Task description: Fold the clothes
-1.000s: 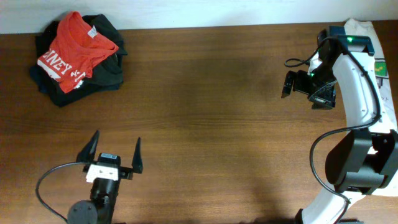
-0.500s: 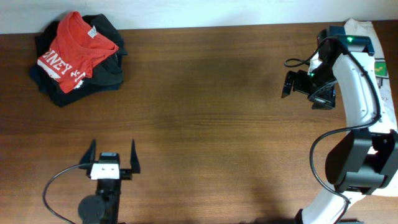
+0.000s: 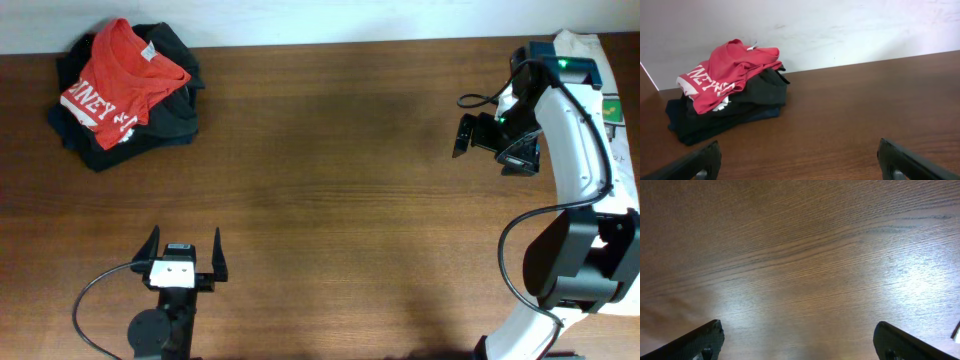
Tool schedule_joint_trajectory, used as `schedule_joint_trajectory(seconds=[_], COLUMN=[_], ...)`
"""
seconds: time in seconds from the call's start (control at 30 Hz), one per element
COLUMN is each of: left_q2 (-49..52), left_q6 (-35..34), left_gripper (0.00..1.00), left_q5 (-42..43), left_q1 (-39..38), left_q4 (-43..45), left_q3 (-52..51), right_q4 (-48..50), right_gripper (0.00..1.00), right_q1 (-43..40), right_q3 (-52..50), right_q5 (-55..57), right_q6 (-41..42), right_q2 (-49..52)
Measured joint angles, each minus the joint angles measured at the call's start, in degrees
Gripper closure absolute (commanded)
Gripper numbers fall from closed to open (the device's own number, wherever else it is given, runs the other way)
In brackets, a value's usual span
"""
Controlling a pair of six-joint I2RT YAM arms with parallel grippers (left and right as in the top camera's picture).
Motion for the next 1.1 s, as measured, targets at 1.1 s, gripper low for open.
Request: schedule_joint_trajectory(seconds=[1.1], left_q2=[-0.1], left_q6=[0.0], left_gripper=[0.01], left_q5=[0.0], left_q1=[0.0], left_q4=[0.0], left_q3=[0.0], right_q4=[20.6], right_gripper=[0.01], right_q1=[10.5], right_q3=[-15.3], right_q5=[4.6], right_q6=[-4.4], right_q2=[-49.4])
